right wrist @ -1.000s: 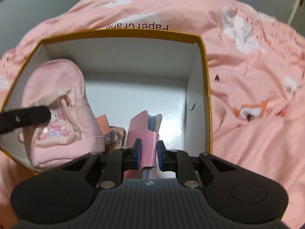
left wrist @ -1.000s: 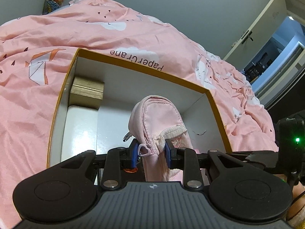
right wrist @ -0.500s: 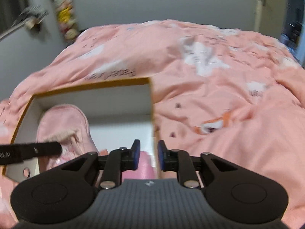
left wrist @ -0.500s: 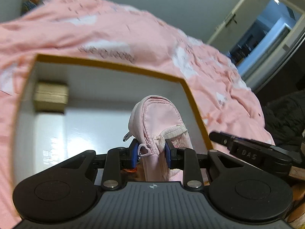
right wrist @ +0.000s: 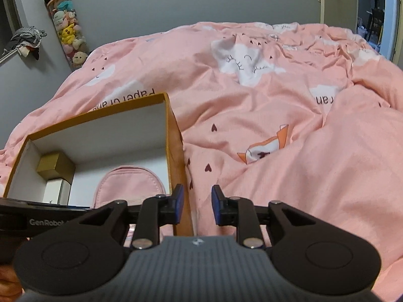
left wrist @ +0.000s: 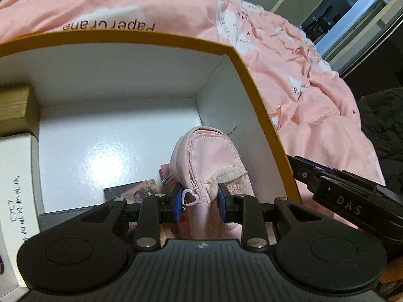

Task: Organize objects
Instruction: 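Open the left gripper to release the pouch inside the box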

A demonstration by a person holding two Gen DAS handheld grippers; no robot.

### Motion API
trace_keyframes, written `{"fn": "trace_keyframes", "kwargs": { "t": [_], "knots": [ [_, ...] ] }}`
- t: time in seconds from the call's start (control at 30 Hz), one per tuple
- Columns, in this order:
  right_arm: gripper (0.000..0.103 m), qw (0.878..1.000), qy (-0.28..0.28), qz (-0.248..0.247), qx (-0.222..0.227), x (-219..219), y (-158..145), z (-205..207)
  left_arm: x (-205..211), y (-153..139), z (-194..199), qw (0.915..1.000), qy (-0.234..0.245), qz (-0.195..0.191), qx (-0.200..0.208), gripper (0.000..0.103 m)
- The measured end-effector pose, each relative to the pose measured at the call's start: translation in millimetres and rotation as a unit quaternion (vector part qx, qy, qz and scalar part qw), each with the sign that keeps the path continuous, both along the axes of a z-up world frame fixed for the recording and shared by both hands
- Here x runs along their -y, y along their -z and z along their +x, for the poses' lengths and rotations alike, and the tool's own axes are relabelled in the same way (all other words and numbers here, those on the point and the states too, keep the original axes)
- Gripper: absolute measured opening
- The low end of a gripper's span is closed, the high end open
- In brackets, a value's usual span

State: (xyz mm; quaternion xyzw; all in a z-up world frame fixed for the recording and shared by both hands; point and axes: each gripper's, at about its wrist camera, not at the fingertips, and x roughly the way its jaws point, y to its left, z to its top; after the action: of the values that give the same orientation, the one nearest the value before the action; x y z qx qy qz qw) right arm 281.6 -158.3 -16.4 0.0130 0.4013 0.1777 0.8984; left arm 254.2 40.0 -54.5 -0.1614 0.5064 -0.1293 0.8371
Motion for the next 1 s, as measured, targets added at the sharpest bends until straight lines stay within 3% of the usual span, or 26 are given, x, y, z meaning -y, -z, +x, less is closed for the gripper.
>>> {"fn": "trace_keyframes", "kwargs": {
  "t": [0.23, 0.37, 0.5, 0.7, 0.97, 1.0],
  "knots": [
    [0.033, 1.0, 0.001, 0.004, -0.005, 4, 5, 1, 11, 9, 1, 0.9992, 0.001, 0.038, -0.01, 0.034],
    [0.033, 1.0, 0.001, 0.0, -0.003, 4, 5, 1, 19, 14, 3, 0.9959, -0.003, 0.086, -0.029, 0.041],
    [0.034, 1.0, 0.003, -0.007, -0.004, 4, 7, 0, 20, 14, 2, 0.9948, -0.015, 0.095, -0.034, 0.048],
    [0.036, 1.0, 0.004, -0.011, 0.005, 4, 1, -6, 17, 6, -8, 0.9931, -0.027, 0.114, -0.009, 0.062],
    [0.044, 0.999, 0.01, -0.02, 0.034, 7, -12, -22, 13, -19, -38, 0.9883, -0.081, 0.112, 0.064, 0.063],
    [0.049, 0.999, 0.009, -0.018, 0.036, 7, -13, -25, 12, -23, -44, 0.9876, -0.085, 0.107, 0.077, 0.063]
  ]
}}
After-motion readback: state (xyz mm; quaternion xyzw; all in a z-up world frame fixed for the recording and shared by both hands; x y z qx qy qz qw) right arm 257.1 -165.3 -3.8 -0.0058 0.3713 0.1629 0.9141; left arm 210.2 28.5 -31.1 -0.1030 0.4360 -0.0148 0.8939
